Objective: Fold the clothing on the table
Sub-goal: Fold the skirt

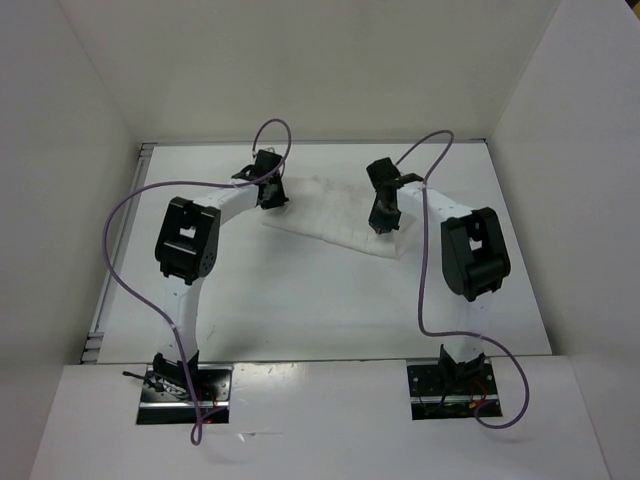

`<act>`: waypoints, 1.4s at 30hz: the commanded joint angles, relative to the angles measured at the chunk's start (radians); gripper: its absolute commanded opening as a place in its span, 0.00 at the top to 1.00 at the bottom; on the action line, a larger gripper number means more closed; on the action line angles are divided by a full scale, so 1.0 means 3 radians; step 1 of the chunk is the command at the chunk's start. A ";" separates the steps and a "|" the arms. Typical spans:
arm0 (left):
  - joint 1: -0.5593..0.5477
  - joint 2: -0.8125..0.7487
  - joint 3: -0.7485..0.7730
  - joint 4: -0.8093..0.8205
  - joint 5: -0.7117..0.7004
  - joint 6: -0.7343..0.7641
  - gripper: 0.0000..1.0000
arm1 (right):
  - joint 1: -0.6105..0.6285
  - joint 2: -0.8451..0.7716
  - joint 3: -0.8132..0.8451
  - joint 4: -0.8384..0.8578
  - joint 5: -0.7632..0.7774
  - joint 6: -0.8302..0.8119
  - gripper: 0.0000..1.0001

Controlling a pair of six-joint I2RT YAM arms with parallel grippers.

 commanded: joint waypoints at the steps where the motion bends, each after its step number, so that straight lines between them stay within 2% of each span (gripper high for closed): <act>1: -0.0065 0.0110 0.0083 -0.0228 -0.0125 -0.0043 1.00 | -0.0002 0.0288 0.0204 -0.0024 0.0003 -0.0001 0.88; 3: -0.0095 0.0064 -0.0008 -0.0325 -0.0207 -0.0084 1.00 | -0.0002 0.0380 0.0306 -0.0064 0.0033 -0.0031 0.88; 6: -0.0126 -0.0201 -0.0401 -0.0448 -0.0330 -0.0212 1.00 | -0.0002 0.0463 0.0348 -0.0106 0.0115 -0.0032 0.88; 8: -0.0167 -0.0503 -0.0841 -0.0479 -0.0330 -0.0329 1.00 | -0.0033 0.0417 0.0348 -0.0106 0.0146 -0.0062 0.87; 9: -0.0167 -0.0716 -0.0999 -0.0479 -0.0330 -0.0441 1.00 | -0.0033 0.0386 0.0348 -0.0106 0.0146 -0.0062 0.75; 11: -0.0198 -0.0902 -0.1402 -0.0479 -0.0300 -0.0554 1.00 | -0.0079 0.0249 0.0348 -0.0141 0.0146 -0.0149 0.69; 12: -0.0198 -0.1029 -0.1491 -0.0520 -0.0300 -0.0555 1.00 | -0.0114 0.0202 0.0312 -0.0141 0.0146 -0.0185 0.62; 16: -0.0228 -0.1178 -0.1757 -0.0592 -0.0335 -0.0636 1.00 | -0.0191 0.0089 0.0312 -0.0208 0.0024 -0.0282 0.56; 20: -0.0229 -0.1148 -0.1707 -0.0561 -0.0386 -0.0636 1.00 | -0.0191 -0.0109 0.0312 -0.0224 -0.0053 -0.0323 0.54; 21: -0.0229 -0.1112 -0.1656 -0.0596 -0.0427 -0.0576 1.00 | -0.0222 -0.0186 0.0312 -0.0188 -0.0053 -0.0419 0.51; 22: -0.0229 -0.1112 -0.1589 -0.0637 -0.0458 -0.0575 1.00 | -0.0263 -0.0252 0.0312 -0.0157 -0.0018 -0.0456 0.39; 23: -0.0229 -0.1082 -0.1462 -0.0673 -0.0519 -0.0524 1.00 | -0.0309 -0.0339 0.0312 -0.0116 -0.0018 -0.0578 0.36; 28: -0.0111 -0.1081 -0.1226 -0.0673 -0.0519 -0.0406 1.00 | -0.0681 -0.0218 0.0262 -0.0045 -0.0425 -0.0844 0.27; 33: -0.0080 -0.1112 -0.1144 -0.0673 -0.0519 -0.0371 1.00 | -0.0820 -0.0014 0.0144 0.0139 -0.0917 -0.1028 0.26; 37: -0.0050 -0.1112 -0.1144 -0.0673 -0.0489 -0.0371 1.00 | -0.0897 0.0100 0.0098 0.0328 -0.1641 -0.1172 0.26; 40: -0.0050 -0.1112 -0.1179 -0.0673 -0.0489 -0.0371 1.00 | -0.1029 0.0191 0.0031 0.0472 -0.1893 -0.1172 0.26; 42: -0.0050 -0.1142 -0.1210 -0.0673 -0.0489 -0.0371 1.00 | -0.1091 0.0263 -0.0015 0.0564 -0.1991 -0.1172 0.21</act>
